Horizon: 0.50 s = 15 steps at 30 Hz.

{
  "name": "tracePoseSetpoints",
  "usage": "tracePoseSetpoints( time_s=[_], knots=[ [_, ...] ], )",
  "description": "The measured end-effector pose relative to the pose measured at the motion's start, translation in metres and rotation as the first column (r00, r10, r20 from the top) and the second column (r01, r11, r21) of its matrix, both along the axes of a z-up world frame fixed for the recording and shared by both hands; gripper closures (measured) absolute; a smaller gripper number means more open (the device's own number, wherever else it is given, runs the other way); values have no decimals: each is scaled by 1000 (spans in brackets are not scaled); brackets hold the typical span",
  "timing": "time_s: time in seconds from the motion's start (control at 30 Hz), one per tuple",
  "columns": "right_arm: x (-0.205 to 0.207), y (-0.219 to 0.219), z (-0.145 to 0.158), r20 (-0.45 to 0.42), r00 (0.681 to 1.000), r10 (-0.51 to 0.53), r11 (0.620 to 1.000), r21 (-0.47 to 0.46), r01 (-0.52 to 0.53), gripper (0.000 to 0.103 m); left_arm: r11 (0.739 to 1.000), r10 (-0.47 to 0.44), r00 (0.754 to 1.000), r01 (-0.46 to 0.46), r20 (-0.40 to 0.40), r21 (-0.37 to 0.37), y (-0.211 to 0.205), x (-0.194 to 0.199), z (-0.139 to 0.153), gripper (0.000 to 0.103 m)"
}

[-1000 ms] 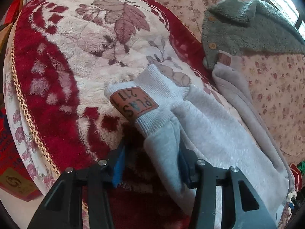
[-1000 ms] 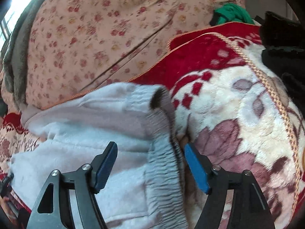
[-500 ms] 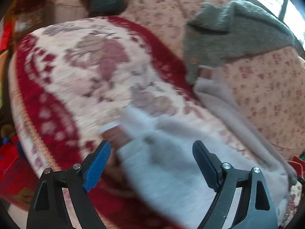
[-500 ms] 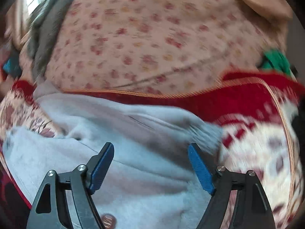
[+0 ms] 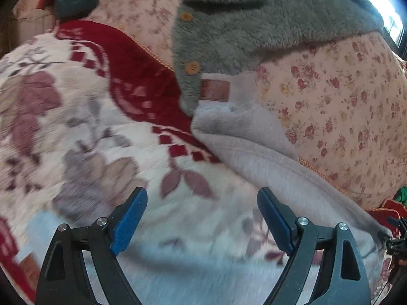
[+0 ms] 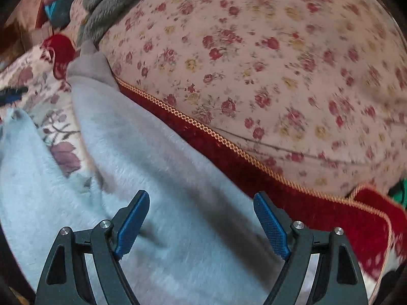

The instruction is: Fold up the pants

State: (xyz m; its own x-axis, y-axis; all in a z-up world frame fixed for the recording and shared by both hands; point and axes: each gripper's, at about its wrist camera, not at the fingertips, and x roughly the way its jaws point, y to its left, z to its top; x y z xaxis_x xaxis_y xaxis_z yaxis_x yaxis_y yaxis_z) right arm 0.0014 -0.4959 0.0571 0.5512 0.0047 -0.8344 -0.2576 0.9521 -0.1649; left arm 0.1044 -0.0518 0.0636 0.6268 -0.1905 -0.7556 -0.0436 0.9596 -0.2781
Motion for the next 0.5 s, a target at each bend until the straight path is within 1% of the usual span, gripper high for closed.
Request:
tracePoseSetpoints(
  time_s=[0.07,0.13,0.27,0.4,0.5],
  knots=[
    [9,0,-3,-12,1000,3,1000,-9,-3,15,1000,-6,1000,6,-15,-7,-4,17,-8,15],
    [18,0,-6,-20,1000,5,1000,-21,-5,15,1000,-1,1000,0,-32,-30,-4,32,-16,15],
    [32,-2,-11,-30,999,11,999,-45,-12,15,996,36,998,-40,-52,-84,0,58,-27,15],
    [45,-4,-16,-47,999,15,998,-65,-18,14,988,63,994,-75,-94,-133,7,84,-40,15],
    [51,-5,-20,-55,998,19,997,-78,-23,14,983,89,989,-107,-119,-150,13,98,-47,15]
  ],
)
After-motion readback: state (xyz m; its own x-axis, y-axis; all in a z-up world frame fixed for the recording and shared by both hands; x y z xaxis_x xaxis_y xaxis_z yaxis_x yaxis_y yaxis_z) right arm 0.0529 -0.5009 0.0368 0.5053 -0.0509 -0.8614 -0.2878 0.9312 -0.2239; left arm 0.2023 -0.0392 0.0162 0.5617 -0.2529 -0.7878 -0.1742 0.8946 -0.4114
